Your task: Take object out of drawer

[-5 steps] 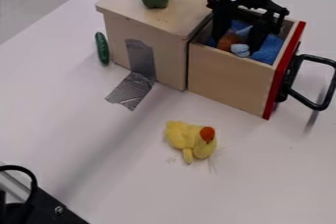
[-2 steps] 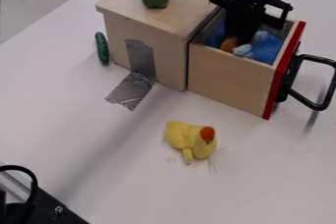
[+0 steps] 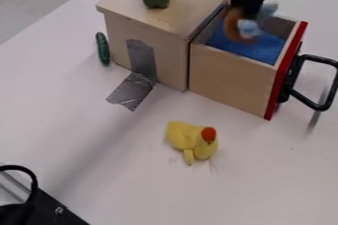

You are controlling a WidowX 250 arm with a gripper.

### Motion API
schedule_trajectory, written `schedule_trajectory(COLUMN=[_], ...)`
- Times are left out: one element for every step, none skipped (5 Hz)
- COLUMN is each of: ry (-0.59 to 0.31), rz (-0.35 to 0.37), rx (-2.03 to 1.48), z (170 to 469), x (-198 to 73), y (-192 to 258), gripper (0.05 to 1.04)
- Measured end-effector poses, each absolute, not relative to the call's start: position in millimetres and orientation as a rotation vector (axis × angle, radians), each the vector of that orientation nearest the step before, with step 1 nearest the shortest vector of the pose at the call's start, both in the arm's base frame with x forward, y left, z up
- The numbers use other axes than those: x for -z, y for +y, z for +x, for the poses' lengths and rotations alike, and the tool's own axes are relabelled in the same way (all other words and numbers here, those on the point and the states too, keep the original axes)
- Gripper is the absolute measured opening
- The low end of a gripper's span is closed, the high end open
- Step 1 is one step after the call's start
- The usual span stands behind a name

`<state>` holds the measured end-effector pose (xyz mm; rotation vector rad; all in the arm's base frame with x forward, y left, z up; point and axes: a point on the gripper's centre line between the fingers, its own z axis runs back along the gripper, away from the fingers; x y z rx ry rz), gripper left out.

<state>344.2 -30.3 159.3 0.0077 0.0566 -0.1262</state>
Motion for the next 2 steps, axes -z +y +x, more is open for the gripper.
schedule_trajectory(ry=[0.036,0.054], rz=[-0.032,-0.031], rx=[0.126,0.104], z=[309.9,266.9], x=[-184.5,-184.0], y=[-16.8,7.7], gripper=[0.073,0.073])
